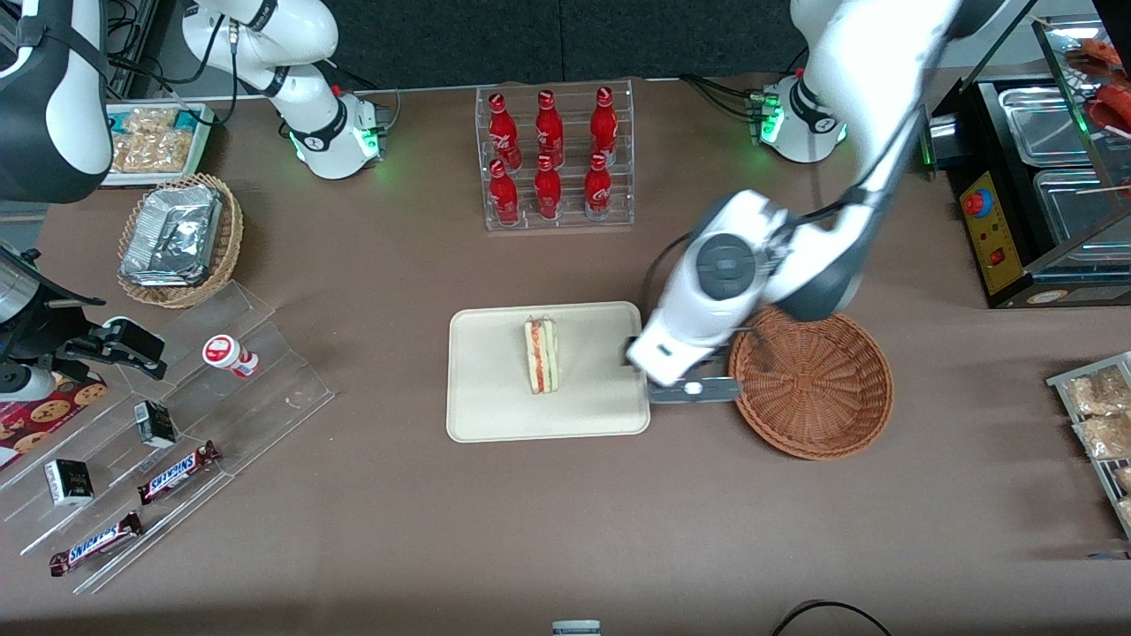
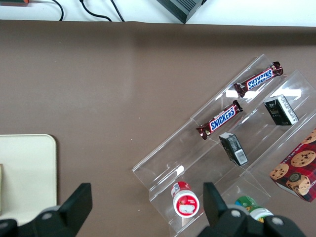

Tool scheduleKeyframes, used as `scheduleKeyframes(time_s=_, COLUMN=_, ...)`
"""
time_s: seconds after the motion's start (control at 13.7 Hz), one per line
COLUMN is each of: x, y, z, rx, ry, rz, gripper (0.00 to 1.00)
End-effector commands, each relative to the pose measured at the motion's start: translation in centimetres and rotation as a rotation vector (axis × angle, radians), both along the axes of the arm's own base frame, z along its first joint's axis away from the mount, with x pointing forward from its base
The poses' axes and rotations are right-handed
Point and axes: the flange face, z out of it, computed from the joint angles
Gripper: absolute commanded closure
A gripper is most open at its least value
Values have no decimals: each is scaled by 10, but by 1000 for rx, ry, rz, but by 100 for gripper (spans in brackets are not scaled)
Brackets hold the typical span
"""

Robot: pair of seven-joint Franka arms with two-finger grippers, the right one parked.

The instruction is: Place sandwich from basket to tray

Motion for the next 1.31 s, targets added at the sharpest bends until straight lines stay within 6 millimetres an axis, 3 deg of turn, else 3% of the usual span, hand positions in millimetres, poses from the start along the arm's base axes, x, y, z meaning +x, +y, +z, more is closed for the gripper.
scheduleKeyframes(time_s=0.0, x=-21, y=88, z=29, rx=20, ry=25, rz=-28, gripper=1)
scheduleKeyframes(time_s=0.22, x=-17, y=182, z=69, rx=39, ry=95, rz=-40, gripper=1)
scheduleKeyframes(time_s=0.36, x=-23, y=228, z=105, rx=53, ry=98, rz=-50, gripper=1)
scheduleKeyframes(time_s=0.51, x=-24, y=258, z=148, rx=57, ry=117, rz=-31, gripper=1)
scheduleKeyframes(time_s=0.66, x=-22, y=264, z=185, rx=54, ry=114, rz=-21, gripper=1)
scheduleKeyframes(time_s=0.95, x=-18, y=270, z=233, rx=66, ry=20, rz=-14, gripper=1)
scheduleKeyframes(time_s=1.24, x=-15, y=281, z=259, rx=46, ry=-36, rz=-2, gripper=0)
